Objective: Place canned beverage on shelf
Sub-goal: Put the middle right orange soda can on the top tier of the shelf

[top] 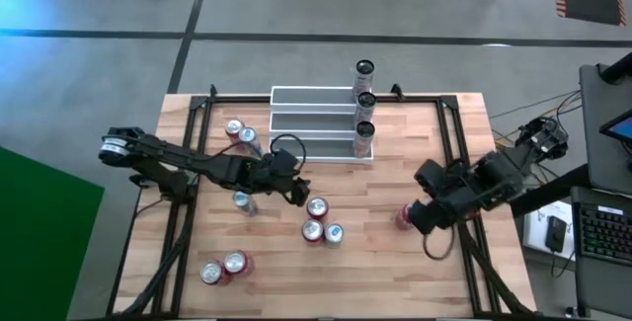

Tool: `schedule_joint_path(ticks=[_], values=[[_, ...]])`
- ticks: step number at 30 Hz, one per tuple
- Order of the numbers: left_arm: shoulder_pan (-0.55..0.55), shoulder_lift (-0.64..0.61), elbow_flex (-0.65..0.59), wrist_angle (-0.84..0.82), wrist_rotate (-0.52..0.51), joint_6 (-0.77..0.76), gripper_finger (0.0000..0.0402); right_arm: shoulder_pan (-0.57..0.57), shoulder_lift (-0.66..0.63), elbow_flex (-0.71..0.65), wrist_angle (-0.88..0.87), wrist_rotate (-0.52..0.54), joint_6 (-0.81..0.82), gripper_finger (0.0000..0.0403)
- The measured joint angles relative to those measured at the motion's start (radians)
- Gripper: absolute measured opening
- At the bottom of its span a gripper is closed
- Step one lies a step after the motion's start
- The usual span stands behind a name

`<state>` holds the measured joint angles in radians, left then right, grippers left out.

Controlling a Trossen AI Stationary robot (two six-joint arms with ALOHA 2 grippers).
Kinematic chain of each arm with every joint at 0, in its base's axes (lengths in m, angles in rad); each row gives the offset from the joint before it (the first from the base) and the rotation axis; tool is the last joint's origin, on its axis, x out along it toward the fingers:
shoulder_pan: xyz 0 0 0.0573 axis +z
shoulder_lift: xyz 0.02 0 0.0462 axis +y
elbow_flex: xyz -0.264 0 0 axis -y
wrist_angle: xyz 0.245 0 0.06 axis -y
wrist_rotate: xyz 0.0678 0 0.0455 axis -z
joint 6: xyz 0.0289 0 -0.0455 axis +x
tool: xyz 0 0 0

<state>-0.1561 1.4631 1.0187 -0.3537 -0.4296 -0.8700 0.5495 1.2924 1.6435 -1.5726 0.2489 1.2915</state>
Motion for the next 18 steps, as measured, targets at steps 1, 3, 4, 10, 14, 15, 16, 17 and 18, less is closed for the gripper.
schedule_joint_path(ticks=[1, 3, 4, 10, 14, 15, 16, 17, 18], values=[[-0.001, -0.009, 0.0, 0.015, 0.009, 0.0, 0.0215, -0.017, -0.001, -0.013, 0.0, -0.02, -0.009, 0.0327], [-0.002, -0.031, 0.0, 0.049, 0.038, 0.002, 0.0215, -0.043, 0.001, -0.039, 0.001, -0.072, -0.009, 0.0327], [-0.002, -0.042, 0.0, 0.061, 0.053, 0.006, 0.0215, -0.053, 0.002, -0.052, 0.002, -0.095, -0.01, 0.0327], [-0.005, -0.135, 0.0, 0.067, 0.088, 0.036, 0.0215, -0.065, 0.001, -0.128, 0.003, -0.17, 0.01, 0.0327], [-0.007, -0.195, 0.0, 0.072, 0.08, 0.066, 0.0215, -0.045, -0.002, -0.189, 0.001, -0.187, 0.021, 0.0327], [-0.008, -0.209, 0.0, 0.072, 0.08, 0.077, 0.0215, -0.042, -0.002, -0.204, 0.002, -0.201, 0.028, 0.0327], [-0.009, -0.222, 0.0, 0.072, 0.08, 0.092, 0.0215, -0.039, -0.002, -0.215, 0.001, -0.216, 0.036, 0.0327], [-0.01, -0.235, 0.0, 0.071, 0.08, 0.108, 0.0215, -0.034, -0.002, -0.224, 0.002, -0.232, 0.044, 0.0327], [-0.013, -0.246, 0.0, 0.071, 0.08, 0.123, 0.0215, -0.027, -0.002, -0.229, 0.001, -0.245, 0.051, 0.0327]])
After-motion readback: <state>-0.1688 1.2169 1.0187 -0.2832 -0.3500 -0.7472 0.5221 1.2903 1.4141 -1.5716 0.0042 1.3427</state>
